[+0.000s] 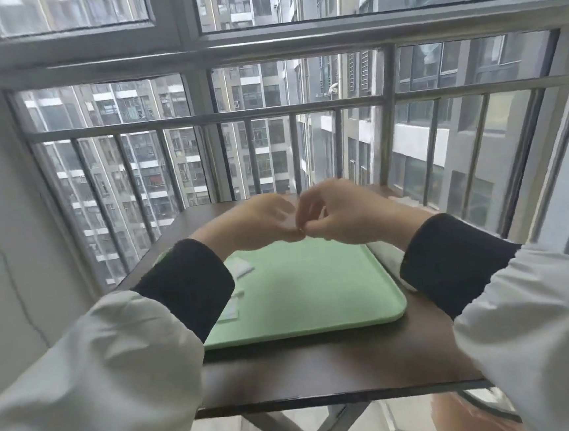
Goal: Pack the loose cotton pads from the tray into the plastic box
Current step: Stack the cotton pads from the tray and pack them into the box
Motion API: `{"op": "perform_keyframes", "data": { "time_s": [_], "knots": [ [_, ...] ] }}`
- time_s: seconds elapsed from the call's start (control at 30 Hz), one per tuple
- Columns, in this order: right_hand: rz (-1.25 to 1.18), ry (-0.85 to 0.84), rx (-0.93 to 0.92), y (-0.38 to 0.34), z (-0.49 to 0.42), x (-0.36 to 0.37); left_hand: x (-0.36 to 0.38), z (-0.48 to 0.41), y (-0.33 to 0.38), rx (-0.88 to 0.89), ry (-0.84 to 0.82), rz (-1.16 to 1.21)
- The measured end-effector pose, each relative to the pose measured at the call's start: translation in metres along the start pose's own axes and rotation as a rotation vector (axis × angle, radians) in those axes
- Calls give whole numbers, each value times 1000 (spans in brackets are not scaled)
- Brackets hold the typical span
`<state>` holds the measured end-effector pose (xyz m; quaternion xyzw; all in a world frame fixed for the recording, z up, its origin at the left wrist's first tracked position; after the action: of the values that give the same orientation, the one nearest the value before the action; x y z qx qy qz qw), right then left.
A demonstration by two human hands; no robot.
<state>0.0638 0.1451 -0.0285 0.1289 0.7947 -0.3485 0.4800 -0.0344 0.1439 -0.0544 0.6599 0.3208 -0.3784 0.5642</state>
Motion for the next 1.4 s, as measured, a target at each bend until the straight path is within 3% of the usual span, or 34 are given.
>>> {"op": "perform_keyframes", "data": {
  "time_s": [0.3,0.47,0.67,0.9,1.13,1.4],
  "knots": [
    [71,-204,-18,-37,-70,90,-73,65,-147,-311,193,-52],
    [177,-299,25,-29,-98,120,-64,68,-184,-400,165,-27],
    [164,-347,46,-17,-103,140,-67,42,-170,-343,158,-171],
    [105,-350,80,-1,-96,140,-43,17,-169,-381,-18,-216],
    [-180,-251,151,21,-88,120,-52,16,-171,-292,99,-152],
    [-601,-82,208,24,-88,103,-65,20,-161,-103,296,175]
  ]
}}
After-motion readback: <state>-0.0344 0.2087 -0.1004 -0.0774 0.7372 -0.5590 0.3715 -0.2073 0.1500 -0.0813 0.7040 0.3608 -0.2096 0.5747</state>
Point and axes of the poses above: each hand's wrist, its own z-axis away from the middle knuckle, its own x-axis out of the palm, y = z × x, the point moved 10 cm from there along -z, towards the middle knuckle
